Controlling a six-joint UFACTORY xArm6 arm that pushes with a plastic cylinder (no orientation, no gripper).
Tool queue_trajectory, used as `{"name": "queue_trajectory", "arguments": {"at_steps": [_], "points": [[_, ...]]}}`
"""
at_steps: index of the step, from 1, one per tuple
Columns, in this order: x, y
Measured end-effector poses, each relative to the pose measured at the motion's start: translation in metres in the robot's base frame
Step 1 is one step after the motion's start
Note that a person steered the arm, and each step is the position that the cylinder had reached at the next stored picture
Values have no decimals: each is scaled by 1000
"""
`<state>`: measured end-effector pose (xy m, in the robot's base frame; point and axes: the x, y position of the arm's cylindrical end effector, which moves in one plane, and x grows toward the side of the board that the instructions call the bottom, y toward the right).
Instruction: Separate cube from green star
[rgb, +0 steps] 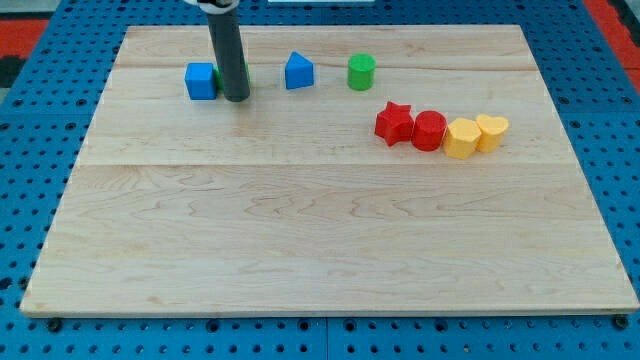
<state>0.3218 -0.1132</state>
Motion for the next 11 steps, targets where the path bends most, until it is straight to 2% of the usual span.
{"name": "queue_trajectory", "arguments": {"at_steps": [1,2,3,4,5,6,7,8,9,10,11], "points": [[19,4],[9,-43],[-21,-78],[-15,-98],[-43,-172],[-83,-147],[-107,-79],[-87,-2],[-53,-7],[-50,-43],[-62,-16]]}}
